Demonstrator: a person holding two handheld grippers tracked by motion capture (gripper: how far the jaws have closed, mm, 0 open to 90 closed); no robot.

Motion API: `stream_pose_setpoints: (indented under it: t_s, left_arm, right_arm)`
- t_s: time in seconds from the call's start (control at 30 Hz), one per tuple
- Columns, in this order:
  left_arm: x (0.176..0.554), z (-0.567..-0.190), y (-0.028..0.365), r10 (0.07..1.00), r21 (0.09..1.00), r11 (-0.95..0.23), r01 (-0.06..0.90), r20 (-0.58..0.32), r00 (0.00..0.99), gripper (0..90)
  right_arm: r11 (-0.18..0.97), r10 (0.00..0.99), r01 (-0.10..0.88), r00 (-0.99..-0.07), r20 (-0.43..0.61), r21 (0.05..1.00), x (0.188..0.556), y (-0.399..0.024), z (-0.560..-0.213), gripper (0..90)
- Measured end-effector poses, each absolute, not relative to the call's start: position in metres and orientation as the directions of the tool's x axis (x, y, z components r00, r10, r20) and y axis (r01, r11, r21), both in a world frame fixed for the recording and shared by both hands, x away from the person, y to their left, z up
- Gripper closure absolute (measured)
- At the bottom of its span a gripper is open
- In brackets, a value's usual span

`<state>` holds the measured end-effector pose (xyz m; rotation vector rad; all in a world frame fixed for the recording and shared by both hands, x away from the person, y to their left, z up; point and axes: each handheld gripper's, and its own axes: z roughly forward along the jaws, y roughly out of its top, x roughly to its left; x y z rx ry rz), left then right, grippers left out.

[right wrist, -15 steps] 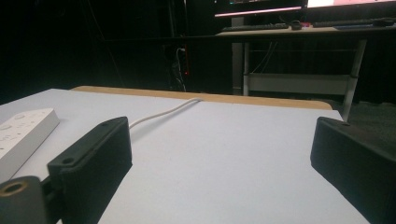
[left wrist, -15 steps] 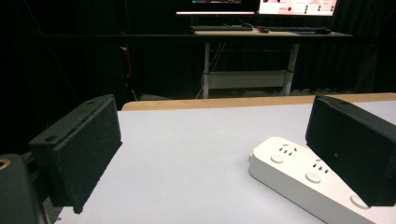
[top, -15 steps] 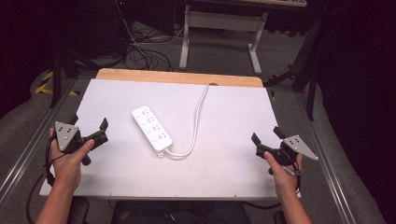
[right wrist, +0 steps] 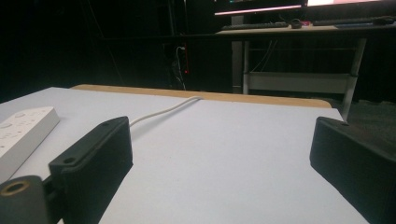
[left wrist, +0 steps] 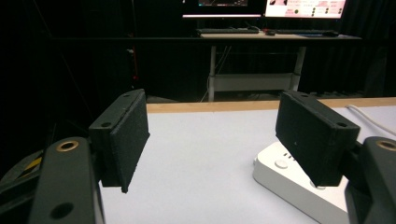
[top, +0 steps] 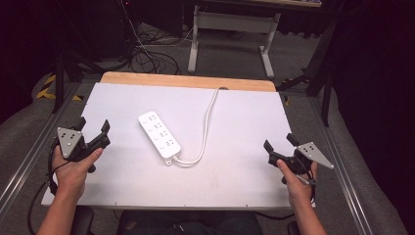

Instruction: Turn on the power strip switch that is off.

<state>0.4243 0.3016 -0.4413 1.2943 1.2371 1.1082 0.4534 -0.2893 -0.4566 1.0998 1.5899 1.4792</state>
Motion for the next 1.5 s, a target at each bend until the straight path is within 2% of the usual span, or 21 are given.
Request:
stream_pose_setpoints:
  t_s: [0.27,0.53,0.63,0.67,0.77,1.03,1.4,1.5]
  left_arm:
    - [0.424,-0.439,0.304,0.998,0.996,0.031,0.082,-0.035,0.048,50.1]
    - [0.424,-0.439,0.303,0.998,0.997,0.034,0.075,-0.038,0.054,67.0]
    - [0.423,-0.439,0.302,0.997,0.997,0.022,0.076,-0.028,0.071,70.5]
    - [0.424,-0.439,0.301,0.997,0.997,0.008,0.076,-0.014,0.08,74.8]
    - [0.424,-0.439,0.3,0.996,0.997,-0.008,0.077,0.001,0.087,79.8]
    - [0.422,-0.437,0.299,0.99,0.995,-0.024,0.092,0.011,0.141,89.8]
    - [0.423,-0.426,0.3,0.982,0.989,-0.014,0.145,-0.013,0.188,90.0]
    - [0.428,-0.425,0.296,0.975,0.981,0.004,0.193,-0.047,0.219,90.0]
  right_arm:
    - [0.009,0.915,0.14,-0.401,0.048,0.99,0.453,-0.288,-0.458,6.5]
    - [0.004,0.915,0.153,-0.4,0.058,0.988,0.453,-0.289,-0.458,6.6]
    - [0.004,0.914,0.156,-0.402,0.06,0.988,0.453,-0.289,-0.458,6.6]
    - [0.006,0.913,0.156,-0.405,0.058,0.988,0.453,-0.289,-0.458,6.7]
    - [0.007,0.912,0.163,-0.407,0.06,0.987,0.453,-0.288,-0.458,6.9]
    - [0.013,0.904,0.181,-0.423,0.066,0.983,0.454,-0.287,-0.46,7.3]
    - [0.019,0.897,0.184,-0.438,0.064,0.983,0.454,-0.285,-0.46,7.3]
    - [0.003,0.891,0.191,-0.446,0.084,0.982,0.454,-0.285,-0.46,7.4]
